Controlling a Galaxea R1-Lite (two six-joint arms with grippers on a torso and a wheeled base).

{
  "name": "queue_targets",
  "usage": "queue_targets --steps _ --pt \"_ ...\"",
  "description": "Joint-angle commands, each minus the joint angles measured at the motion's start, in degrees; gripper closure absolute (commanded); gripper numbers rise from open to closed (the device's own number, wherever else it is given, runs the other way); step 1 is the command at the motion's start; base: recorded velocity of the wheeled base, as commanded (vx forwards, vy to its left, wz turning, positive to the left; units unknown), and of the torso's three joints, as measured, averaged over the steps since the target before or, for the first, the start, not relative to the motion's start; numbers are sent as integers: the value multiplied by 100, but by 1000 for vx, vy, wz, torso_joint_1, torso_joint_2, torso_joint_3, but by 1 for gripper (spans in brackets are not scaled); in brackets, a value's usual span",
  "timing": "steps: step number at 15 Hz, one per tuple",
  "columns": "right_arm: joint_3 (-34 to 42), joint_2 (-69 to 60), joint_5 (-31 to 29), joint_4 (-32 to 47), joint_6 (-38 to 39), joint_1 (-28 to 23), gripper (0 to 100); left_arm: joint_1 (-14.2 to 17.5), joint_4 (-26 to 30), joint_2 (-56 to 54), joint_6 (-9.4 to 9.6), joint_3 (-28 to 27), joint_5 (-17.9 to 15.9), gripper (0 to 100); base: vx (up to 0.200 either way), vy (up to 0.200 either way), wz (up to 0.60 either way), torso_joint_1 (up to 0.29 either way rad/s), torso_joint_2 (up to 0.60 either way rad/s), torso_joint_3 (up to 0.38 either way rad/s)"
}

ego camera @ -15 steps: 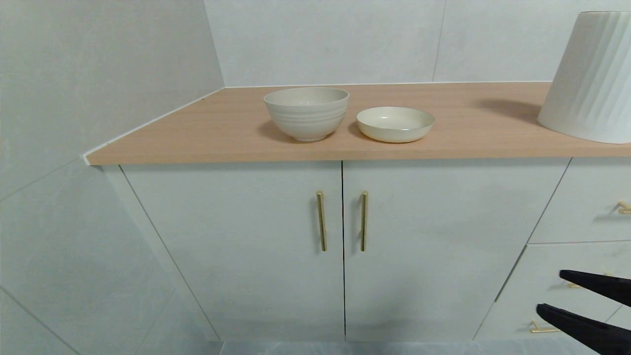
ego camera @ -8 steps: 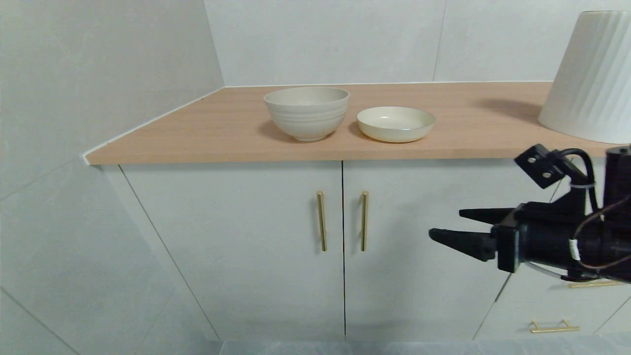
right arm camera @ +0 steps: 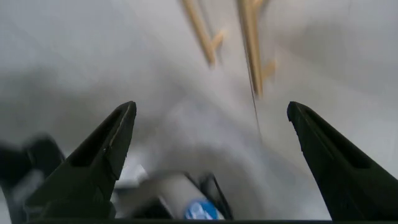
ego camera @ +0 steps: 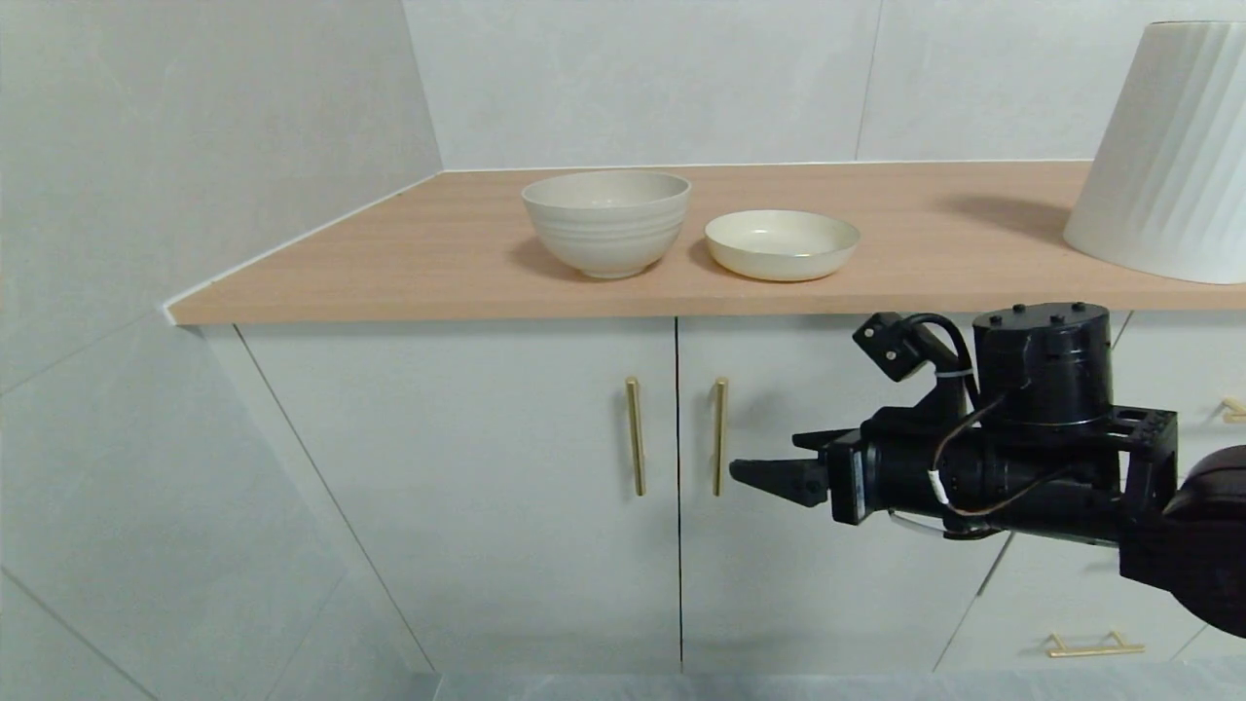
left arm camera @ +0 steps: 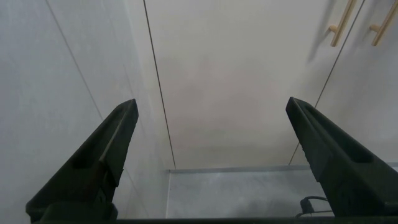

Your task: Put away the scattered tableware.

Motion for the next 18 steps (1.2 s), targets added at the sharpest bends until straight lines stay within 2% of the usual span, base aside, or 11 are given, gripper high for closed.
queue_targets --steps 1,4,7,18 --pt "-44 409 6 -229 177 86 0 0 -1 0 4 2 1 0 0 0 0 0 0 0" --pt "-27 858 -3 -1152 599 165 0 0 -1 0 -4 -7 1 0 0 0 0 0 0 0" --pt "-44 1376 -486 -2198 924 270 0 0 -1 0 -4 2 1 0 0 0 0 0 0 0" --pt "-132 1763 -715 -2769 1276 525 0 0 -1 0 -4 2 1 0 0 0 0 0 0 0"
